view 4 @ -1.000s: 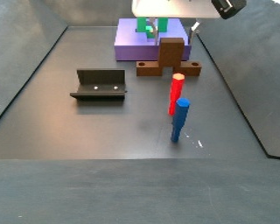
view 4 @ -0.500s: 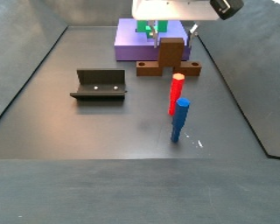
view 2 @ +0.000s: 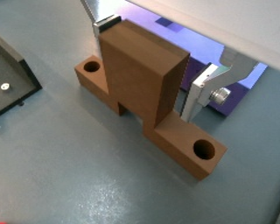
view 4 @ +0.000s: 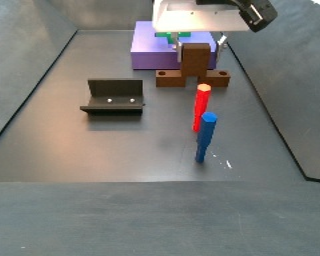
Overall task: Pick up the brown object. Move up. Move to above the board. Insert the brown object.
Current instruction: Pick up the brown object.
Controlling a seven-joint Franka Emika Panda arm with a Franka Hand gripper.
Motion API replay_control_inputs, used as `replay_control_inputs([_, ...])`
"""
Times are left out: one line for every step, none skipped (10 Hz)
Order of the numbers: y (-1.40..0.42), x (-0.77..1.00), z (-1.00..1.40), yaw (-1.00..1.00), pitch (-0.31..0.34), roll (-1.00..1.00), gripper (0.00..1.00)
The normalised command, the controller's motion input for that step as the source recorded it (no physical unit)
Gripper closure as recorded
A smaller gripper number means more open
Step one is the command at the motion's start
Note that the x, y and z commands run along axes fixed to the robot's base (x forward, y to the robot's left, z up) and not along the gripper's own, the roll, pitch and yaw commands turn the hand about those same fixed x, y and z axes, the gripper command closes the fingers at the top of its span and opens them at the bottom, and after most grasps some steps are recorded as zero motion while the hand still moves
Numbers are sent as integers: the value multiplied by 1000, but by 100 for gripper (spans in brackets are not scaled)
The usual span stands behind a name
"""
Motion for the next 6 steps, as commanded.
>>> replay_control_inputs([60, 0, -166, 0, 0, 0, 0])
replay_control_inputs([0, 0, -34, 0, 0, 0, 0])
replay_control_inputs([0, 0, 0, 0, 0, 0, 0])
replay_control_inputs([0, 0, 0, 0, 0, 0, 100])
replay_control_inputs([0, 0, 0, 0, 0, 0, 100])
replay_control_inputs([0, 0, 0, 0, 0, 0, 100])
